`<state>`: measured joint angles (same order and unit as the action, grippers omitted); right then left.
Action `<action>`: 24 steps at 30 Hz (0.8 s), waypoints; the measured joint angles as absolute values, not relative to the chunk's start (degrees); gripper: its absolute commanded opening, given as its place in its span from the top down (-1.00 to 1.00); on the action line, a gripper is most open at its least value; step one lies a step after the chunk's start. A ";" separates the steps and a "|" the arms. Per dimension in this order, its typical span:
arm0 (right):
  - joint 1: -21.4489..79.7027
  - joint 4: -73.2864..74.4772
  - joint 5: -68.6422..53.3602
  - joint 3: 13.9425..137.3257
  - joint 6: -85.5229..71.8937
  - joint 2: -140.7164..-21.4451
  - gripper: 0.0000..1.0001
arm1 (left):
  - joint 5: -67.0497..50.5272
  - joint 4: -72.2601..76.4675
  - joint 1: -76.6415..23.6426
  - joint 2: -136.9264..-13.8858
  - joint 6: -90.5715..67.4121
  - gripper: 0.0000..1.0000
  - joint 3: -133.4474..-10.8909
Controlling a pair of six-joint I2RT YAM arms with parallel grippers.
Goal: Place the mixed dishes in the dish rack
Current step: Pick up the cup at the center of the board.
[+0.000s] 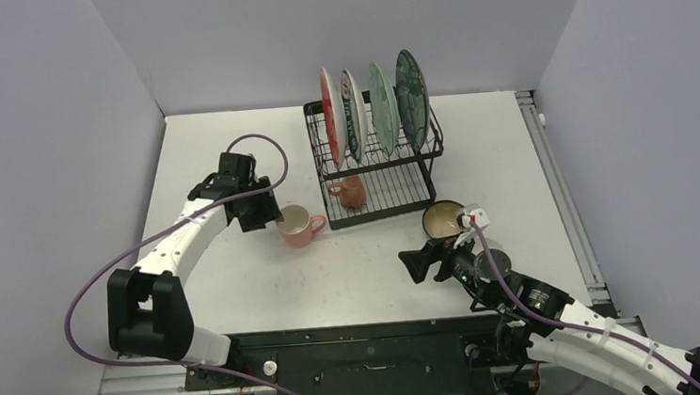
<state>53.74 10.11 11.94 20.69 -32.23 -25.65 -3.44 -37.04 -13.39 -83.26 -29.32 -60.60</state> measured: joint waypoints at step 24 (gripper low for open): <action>56.01 10.63 11.97 20.69 -33.78 -31.83 -0.79 | -4.25 -38.15 -15.97 -87.83 -27.59 0.90 -61.67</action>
